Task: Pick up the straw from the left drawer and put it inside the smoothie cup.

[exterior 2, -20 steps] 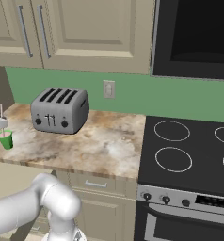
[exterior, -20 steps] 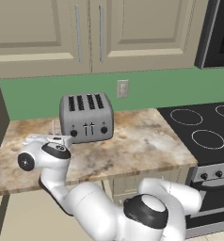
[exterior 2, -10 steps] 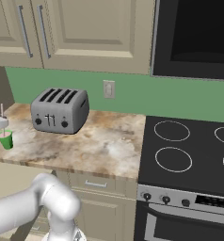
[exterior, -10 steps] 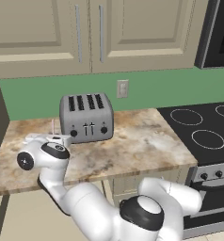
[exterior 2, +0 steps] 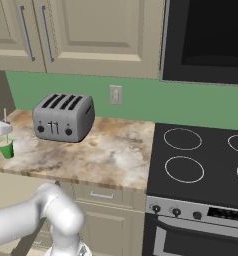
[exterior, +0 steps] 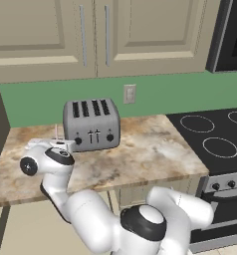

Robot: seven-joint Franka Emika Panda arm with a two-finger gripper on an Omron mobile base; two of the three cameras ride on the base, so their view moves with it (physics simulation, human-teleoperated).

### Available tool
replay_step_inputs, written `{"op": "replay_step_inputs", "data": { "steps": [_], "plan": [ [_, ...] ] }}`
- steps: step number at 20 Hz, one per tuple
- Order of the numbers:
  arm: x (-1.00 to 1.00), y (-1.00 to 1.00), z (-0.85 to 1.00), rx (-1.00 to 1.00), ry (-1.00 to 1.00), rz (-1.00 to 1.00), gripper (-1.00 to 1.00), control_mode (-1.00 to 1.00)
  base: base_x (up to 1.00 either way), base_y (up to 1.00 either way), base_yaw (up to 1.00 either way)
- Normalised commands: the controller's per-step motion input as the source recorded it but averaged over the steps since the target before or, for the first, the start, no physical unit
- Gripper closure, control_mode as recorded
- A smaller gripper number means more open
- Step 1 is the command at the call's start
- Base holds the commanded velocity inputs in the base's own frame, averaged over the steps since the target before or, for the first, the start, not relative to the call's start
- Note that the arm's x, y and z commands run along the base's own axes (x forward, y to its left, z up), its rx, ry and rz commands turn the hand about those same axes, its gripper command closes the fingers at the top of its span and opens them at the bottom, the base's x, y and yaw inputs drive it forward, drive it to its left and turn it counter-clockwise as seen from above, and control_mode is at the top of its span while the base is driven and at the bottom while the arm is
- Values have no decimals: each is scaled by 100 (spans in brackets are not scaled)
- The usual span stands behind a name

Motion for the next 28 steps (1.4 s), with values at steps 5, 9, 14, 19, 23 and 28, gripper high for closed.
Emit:
{"op": "replay_step_inputs", "data": {
  "steps": [5, 9, 14, 19, 23, 28],
  "plan": [
    [2, 3, -4, 0, 0, 0, 100, -100, 0, 0, 0],
    [0, 13, 0, 0, -3, 0, 100, -100, 0, 0, 0],
    [0, 14, 0, 0, -3, 0, 100, -100, 0, 0, 0],
    [3, 10, -5, 0, -1, 0, 100, -100, 0, 0, 0],
    [0, 12, -16, 0, 0, 0, 100, -100, 0, 0, 0],
    [0, 7, -20, 0, 0, 0, 100, -100, 0, 0, 0]
  ]
}}
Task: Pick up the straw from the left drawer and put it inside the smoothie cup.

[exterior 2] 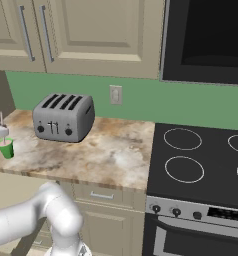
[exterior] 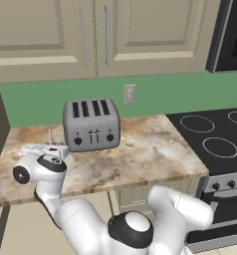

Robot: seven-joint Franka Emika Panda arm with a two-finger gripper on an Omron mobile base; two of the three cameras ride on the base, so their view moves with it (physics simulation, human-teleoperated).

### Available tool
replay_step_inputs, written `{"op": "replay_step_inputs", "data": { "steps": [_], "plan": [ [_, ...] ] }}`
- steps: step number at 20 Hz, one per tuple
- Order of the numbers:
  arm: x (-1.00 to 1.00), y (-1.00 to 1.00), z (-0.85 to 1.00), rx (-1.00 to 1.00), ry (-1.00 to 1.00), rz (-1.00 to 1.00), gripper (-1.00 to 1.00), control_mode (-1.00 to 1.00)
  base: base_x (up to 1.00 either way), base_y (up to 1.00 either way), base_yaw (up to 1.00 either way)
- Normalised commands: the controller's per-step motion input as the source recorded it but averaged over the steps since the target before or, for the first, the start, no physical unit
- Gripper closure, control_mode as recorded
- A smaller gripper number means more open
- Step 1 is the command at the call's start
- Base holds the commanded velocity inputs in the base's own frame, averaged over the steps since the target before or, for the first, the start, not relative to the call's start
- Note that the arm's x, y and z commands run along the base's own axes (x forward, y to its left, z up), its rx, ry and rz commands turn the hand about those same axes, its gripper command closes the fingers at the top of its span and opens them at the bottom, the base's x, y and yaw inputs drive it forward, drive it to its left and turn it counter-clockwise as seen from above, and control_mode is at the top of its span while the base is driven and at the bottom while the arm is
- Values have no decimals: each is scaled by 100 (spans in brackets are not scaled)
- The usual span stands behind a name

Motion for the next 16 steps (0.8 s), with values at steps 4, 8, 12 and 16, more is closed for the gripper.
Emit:
{"op": "replay_step_inputs", "data": {
  "steps": [4, 8, 12, 16],
  "plan": [
    [0, 3, -18, 0, 0, 0, 100, -100, 0, 0, 0],
    [0, 0, -11, 0, 0, 0, 100, -100, 0, 0, 0],
    [0, 0, -10, 0, 0, 0, 100, -100, 0, 0, 0],
    [0, 0, -5, 0, 0, 0, 100, -100, 0, 0, 0]
  ]
}}
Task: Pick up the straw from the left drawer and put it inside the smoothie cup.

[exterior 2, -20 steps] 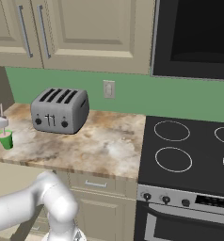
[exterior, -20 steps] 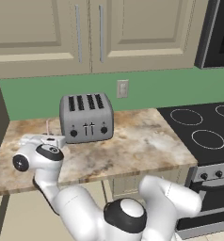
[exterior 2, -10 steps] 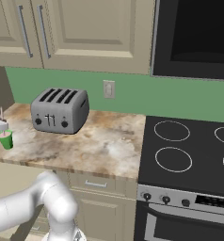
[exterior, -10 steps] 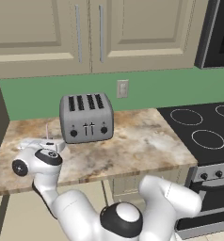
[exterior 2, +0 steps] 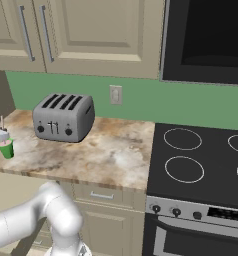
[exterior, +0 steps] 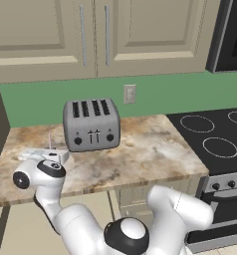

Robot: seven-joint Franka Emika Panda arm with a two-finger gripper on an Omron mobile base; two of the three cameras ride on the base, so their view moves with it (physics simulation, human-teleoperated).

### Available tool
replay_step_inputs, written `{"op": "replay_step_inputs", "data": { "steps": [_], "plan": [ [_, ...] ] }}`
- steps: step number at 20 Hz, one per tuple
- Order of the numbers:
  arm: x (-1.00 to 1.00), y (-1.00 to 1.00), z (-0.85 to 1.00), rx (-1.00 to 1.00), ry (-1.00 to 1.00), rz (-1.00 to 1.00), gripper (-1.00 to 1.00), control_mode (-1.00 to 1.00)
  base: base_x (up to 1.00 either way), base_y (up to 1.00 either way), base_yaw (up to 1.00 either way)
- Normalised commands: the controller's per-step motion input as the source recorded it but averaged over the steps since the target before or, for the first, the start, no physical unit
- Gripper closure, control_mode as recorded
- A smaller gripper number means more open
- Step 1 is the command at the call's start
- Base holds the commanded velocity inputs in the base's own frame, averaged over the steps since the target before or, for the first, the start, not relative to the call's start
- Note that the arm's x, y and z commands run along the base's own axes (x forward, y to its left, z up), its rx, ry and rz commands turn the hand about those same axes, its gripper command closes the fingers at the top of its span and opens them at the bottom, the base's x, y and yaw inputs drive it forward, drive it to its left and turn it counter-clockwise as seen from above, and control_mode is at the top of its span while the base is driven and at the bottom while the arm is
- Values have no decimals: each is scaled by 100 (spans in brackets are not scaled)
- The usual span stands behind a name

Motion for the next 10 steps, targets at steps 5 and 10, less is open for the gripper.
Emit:
{"op": "replay_step_inputs", "data": {
  "steps": [5, 10],
  "plan": [
    [0, 0, 0, 0, 0, 0, -100, -100, 0, 0, 0],
    [0, 0, 0, 0, 0, 0, -100, -100, 0, 0, 0]
  ]
}}
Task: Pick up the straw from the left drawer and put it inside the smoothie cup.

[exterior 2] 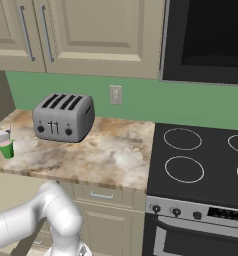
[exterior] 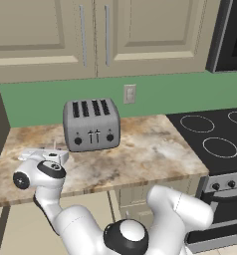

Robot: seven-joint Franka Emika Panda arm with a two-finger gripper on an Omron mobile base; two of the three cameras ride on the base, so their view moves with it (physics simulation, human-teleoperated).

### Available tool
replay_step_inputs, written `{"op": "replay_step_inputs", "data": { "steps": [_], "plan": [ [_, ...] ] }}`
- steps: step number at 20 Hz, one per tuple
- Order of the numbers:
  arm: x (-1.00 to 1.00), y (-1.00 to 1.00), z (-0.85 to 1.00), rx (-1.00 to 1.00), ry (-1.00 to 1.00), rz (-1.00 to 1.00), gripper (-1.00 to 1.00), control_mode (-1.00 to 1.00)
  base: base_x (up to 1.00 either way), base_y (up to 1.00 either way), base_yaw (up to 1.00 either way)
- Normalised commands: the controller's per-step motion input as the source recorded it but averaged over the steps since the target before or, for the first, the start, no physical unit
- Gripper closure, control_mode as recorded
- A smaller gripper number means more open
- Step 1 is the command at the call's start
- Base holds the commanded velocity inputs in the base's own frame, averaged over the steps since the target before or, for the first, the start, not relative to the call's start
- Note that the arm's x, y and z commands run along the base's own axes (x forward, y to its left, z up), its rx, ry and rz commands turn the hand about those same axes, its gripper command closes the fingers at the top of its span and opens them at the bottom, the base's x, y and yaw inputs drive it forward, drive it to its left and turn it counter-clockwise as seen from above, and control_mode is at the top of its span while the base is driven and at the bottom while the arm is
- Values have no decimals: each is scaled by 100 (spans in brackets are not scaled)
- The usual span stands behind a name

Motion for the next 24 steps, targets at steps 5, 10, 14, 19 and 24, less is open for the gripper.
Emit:
{"op": "replay_step_inputs", "data": {
  "steps": [5, 10, 14, 19, 24],
  "plan": [
    [0, 0, 9, 0, 0, 0, -100, -100, 0, 0, 0],
    [-20, -1, 46, 0, -7, 0, -100, -100, 0, 0, 0],
    [-31, -4, 74, 0, -7, 0, -100, -100, 0, 0, 0],
    [-23, -11, 80, 0, 0, 0, -100, -100, 0, 0, 0],
    [-6, -35, 76, 0, 0, -3, -100, -100, 0, 0, 0]
  ]
}}
